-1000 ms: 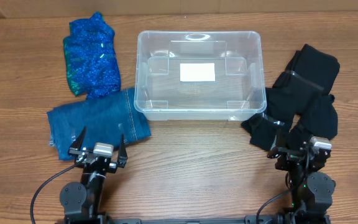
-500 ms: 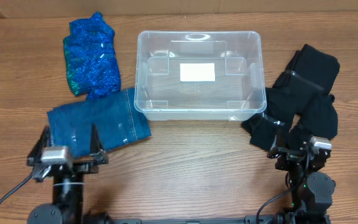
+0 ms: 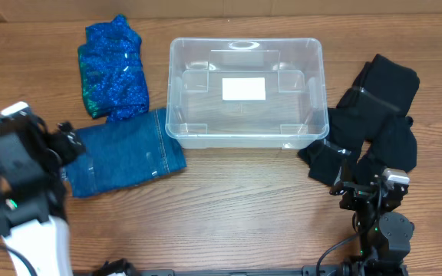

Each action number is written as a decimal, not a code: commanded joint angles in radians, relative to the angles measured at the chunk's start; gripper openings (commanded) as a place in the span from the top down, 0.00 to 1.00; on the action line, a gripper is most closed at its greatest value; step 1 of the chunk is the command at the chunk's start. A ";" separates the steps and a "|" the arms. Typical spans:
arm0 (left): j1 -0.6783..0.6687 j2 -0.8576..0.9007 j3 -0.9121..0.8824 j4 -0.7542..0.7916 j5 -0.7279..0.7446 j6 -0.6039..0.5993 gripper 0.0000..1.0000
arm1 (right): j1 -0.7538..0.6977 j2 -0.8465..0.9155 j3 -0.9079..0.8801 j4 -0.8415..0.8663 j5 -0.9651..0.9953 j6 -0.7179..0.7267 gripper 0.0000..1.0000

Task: Pack container
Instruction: 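Reach the left gripper to the folded blue denim and grasp it, then lift the denim with the left gripper and lay it in the bin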

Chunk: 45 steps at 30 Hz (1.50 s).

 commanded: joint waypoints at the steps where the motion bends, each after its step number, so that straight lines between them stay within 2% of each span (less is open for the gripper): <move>1: 0.191 0.175 0.134 -0.043 0.271 0.069 0.00 | 0.005 -0.010 -0.005 0.005 0.006 0.000 0.00; 3: 0.268 0.279 0.134 -0.039 0.364 0.129 0.00 | 0.005 -0.010 -0.005 0.005 0.006 0.000 0.00; 4: 0.284 0.339 0.131 -0.045 0.364 0.132 0.00 | 0.005 -0.010 -0.005 0.005 0.006 0.000 0.00; 8: 0.295 0.573 0.130 -0.050 0.468 0.230 0.00 | 0.005 -0.010 -0.005 0.005 0.006 0.000 0.00; 12: 0.295 0.726 0.130 -0.004 0.544 0.308 0.00 | 0.005 -0.010 -0.005 0.005 0.006 0.000 0.00; 17: 0.288 0.877 0.130 0.057 0.596 0.312 0.02 | 0.005 -0.010 -0.005 0.005 0.006 0.000 0.00; 18: 0.282 0.906 0.130 0.057 0.618 0.312 0.15 | 0.005 -0.010 -0.005 0.005 0.006 0.000 0.00; 19: 0.279 0.923 0.130 0.058 0.636 0.311 0.24 | 0.005 -0.010 -0.005 0.005 0.006 0.000 0.00; 20: 0.278 0.939 0.130 0.058 0.666 0.311 0.29 | 0.005 -0.010 -0.005 0.005 0.006 0.000 0.00; 21: 0.278 0.949 0.130 0.061 0.703 0.311 0.27 | 0.005 -0.010 -0.005 0.005 0.006 0.000 0.00; 22: 0.278 0.953 0.130 0.064 0.747 0.311 0.38 | 0.005 -0.010 -0.005 0.005 0.006 0.000 0.00; 23: 0.278 0.953 0.130 0.066 0.753 0.311 0.65 | 0.005 -0.010 -0.005 0.005 0.006 0.000 0.00; 24: 0.278 0.953 0.130 0.064 0.753 0.311 0.75 | 0.005 -0.010 -0.005 0.005 0.006 0.000 0.00; 25: 0.279 0.953 0.130 0.053 0.756 0.310 0.96 | 0.005 -0.010 -0.005 0.005 0.006 0.000 0.00; 29: 0.279 0.932 0.157 -0.020 0.838 0.287 0.96 | 0.005 -0.010 -0.005 0.005 0.006 0.000 0.00; 32: 0.282 0.865 0.291 -0.176 0.871 0.243 0.96 | 0.005 -0.010 -0.005 0.005 0.006 0.000 0.00; 35: 0.277 0.751 0.463 -0.313 1.003 0.210 0.96 | 0.005 -0.010 -0.005 0.005 0.006 0.000 0.00; 37: 0.259 0.659 0.583 -0.360 1.064 0.142 0.96 | 0.005 -0.010 -0.005 0.005 0.006 0.000 0.00; 42: 0.156 0.481 0.740 -0.322 1.097 -0.055 0.96 | 0.005 -0.010 -0.005 0.005 0.006 0.000 0.00; 45: 0.019 0.422 0.746 -0.145 1.130 -0.210 0.96 | 0.005 -0.010 -0.005 0.005 0.006 0.000 0.00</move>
